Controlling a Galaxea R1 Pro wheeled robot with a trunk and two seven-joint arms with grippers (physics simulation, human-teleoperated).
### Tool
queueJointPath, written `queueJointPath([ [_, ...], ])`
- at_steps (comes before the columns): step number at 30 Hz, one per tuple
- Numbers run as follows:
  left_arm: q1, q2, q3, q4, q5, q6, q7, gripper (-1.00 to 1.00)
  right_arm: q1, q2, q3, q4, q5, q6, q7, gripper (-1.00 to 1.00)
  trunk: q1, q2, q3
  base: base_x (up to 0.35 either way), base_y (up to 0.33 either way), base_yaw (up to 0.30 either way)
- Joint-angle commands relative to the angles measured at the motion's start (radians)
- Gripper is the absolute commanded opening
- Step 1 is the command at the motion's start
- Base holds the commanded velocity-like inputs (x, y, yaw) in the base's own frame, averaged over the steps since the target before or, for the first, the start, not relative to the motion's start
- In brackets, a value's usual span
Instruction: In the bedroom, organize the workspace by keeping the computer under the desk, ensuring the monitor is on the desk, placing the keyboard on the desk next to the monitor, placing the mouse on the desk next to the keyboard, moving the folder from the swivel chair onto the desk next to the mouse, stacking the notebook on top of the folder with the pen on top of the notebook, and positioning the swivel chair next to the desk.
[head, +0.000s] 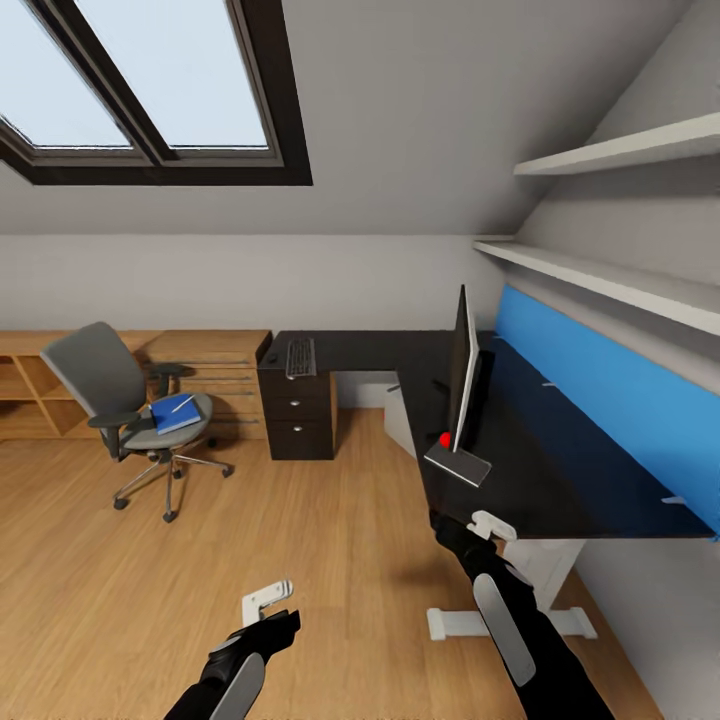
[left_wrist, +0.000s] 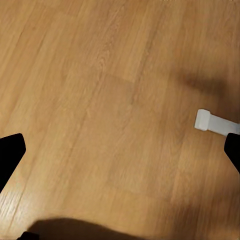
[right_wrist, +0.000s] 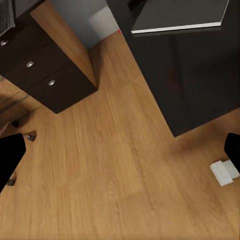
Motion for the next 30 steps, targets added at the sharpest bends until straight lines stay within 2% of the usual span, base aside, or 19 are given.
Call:
queueJointPath([
  [1,-0.001,0.0,-0.002,-0.002,0.008,0.002,0.008,1.0,-0.001,0.0,0.002,-0.002,-0.008,0.003,-0.008,1.0,0.0,-0.002,-0.002,-0.012,-0.01,0.0],
  [3,-0.001,0.001,-0.002,-0.001,0.007,0.001,0.008,1.0,-0.001,0.0,0.001,-0.003,-0.009,0.003,-0.007,1.0,0.0,-0.002,-0.002,-0.007,-0.01,0.0],
  [4,-0.001,0.0,-0.005,-0.001,0.007,-0.073,0.009,1.0,0.0,-0.002,-0.002,-0.005,-0.005,0.001,-0.004,1.0,0.0,-0.002,-0.002,0.0,-0.317,0.0],
  [6,-0.001,-0.001,-0.006,0.0,0.009,-0.101,0.009,1.0,0.0,-0.003,0.002,0.002,0.005,-0.001,-0.006,1.0,0.0,-0.002,-0.002,0.0,-0.335,0.0],
  [9,-0.001,-0.001,-0.006,0.0,0.009,-0.105,0.009,1.0,0.0,-0.003,0.004,0.011,0.026,-0.005,-0.007,1.0,0.0,-0.002,-0.002,0.0,-0.333,0.0],
  [11,-0.001,-0.001,-0.007,0.0,0.01,-0.106,0.009,1.0,-0.001,-0.003,0.005,0.023,0.058,-0.022,-0.009,1.0,0.0,-0.002,-0.002,0.0,-0.26,0.0],
  [13,-0.001,-0.001,-0.007,0.003,0.01,-0.107,0.009,1.0,-0.001,-0.003,0.005,0.036,0.107,-0.053,-0.01,1.0,0.0,-0.002,-0.002,0.0,-0.157,0.0],
  [16,-0.001,-0.001,-0.013,0.017,0.01,-0.108,0.008,1.0,-0.004,-0.002,0.005,0.078,0.269,-0.131,-0.014,1.0,0.0,-0.002,-0.002,0.0,-0.061,0.0],
  [17,-0.001,-0.001,-0.013,0.018,0.01,-0.108,0.008,1.0,-0.006,-0.002,0.005,0.093,0.295,-0.143,-0.015,1.0,0.0,-0.002,-0.002,0.0,-0.029,0.0],
  [18,-0.001,-0.001,-0.014,0.02,0.01,-0.108,0.007,1.0,-0.013,-0.002,0.004,0.13,0.337,-0.166,-0.015,1.0,0.0,-0.002,-0.002,0.0,-0.019,0.0],
  [19,-0.001,-0.001,-0.014,0.021,0.01,-0.108,0.007,1.0,-0.02,-0.002,0.004,0.152,0.353,-0.179,-0.015,1.0,0.0,-0.002,-0.002,0.0,-0.015,0.0],
  [21,-0.001,-0.001,-0.015,0.022,0.01,-0.108,0.007,1.0,-0.043,-0.002,0.003,0.201,0.377,-0.207,-0.016,1.0,0.0,-0.002,-0.002,0.0,-0.011,0.0],
  [24,-0.001,-0.001,-0.015,0.026,0.01,-0.109,0.007,1.0,-0.124,-0.001,0.003,0.349,0.406,-0.275,-0.017,1.0,0.0,-0.002,-0.002,0.009,-0.005,0.0],
  [25,-0.001,-0.001,-0.015,0.027,0.011,-0.109,0.007,1.0,-0.156,-0.001,0.003,0.405,0.412,-0.292,-0.017,1.0,0.0,-0.002,-0.002,0.099,-0.002,0.0],
  [30,-0.001,-0.001,-0.015,0.028,0.01,-0.11,0.006,1.0,-0.233,-0.003,0.0,0.53,0.417,-0.314,-0.02,1.0,0.0,-0.002,-0.002,0.207,-0.001,0.0],
])
